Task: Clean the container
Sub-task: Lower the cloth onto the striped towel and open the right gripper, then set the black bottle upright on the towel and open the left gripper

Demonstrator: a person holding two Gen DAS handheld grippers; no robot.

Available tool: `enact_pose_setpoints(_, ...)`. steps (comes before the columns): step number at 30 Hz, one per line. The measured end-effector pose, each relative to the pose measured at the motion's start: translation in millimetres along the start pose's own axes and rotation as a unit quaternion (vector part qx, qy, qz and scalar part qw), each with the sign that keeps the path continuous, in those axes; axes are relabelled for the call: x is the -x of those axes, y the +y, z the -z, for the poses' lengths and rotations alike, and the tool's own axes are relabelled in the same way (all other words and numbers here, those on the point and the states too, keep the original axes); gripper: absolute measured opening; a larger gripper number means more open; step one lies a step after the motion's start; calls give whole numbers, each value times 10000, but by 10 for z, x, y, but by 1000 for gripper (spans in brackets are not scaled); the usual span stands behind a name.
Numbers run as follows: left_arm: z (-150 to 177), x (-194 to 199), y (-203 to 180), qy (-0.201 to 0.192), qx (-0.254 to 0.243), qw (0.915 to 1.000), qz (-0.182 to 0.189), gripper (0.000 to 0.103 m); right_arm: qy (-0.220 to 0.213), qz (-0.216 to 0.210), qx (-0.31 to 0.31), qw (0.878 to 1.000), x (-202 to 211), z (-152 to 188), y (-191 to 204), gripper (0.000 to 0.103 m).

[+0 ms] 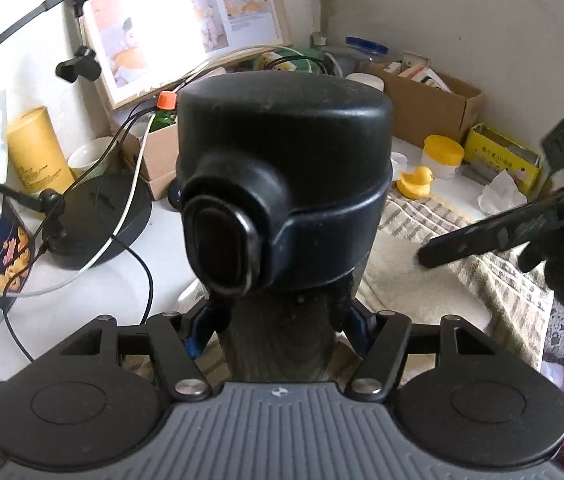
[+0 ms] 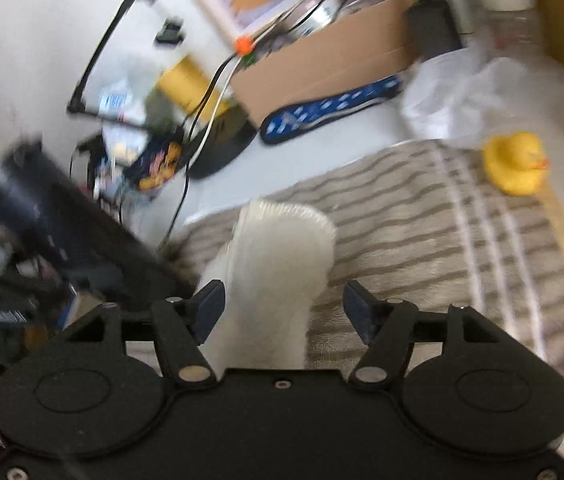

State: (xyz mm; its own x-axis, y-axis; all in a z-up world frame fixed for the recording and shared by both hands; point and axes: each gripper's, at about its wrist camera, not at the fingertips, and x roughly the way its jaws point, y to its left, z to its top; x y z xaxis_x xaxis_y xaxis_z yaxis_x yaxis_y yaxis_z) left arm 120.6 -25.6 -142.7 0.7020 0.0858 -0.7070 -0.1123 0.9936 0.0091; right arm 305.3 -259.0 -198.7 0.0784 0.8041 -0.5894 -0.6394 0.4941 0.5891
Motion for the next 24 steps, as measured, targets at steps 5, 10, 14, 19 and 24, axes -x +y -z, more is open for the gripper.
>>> enact_pose_setpoints(5, 12, 21, 62, 48, -52, 9999, 147, 65, -253, 219, -517, 9981, 325, 101, 20, 72)
enact_pose_setpoints(10, 26, 4, 87, 169, -281, 9985, 429, 75, -391, 600, -840, 9939, 499, 307, 281, 75)
enact_pose_setpoints(14, 75, 47, 110, 285, -399, 9969, 622, 79, -400, 882, -896, 9913, 523, 471, 609, 86)
enact_pose_setpoints(19, 282, 214, 158, 531, -466, 9943, 793, 80, -410, 1228, -745, 9888, 535, 579, 1014, 92)
enact_pose_setpoints(24, 422, 462, 110, 611, -923, 9936, 213, 80, -390, 1764, -653, 9814, 644, 645, 1390, 97)
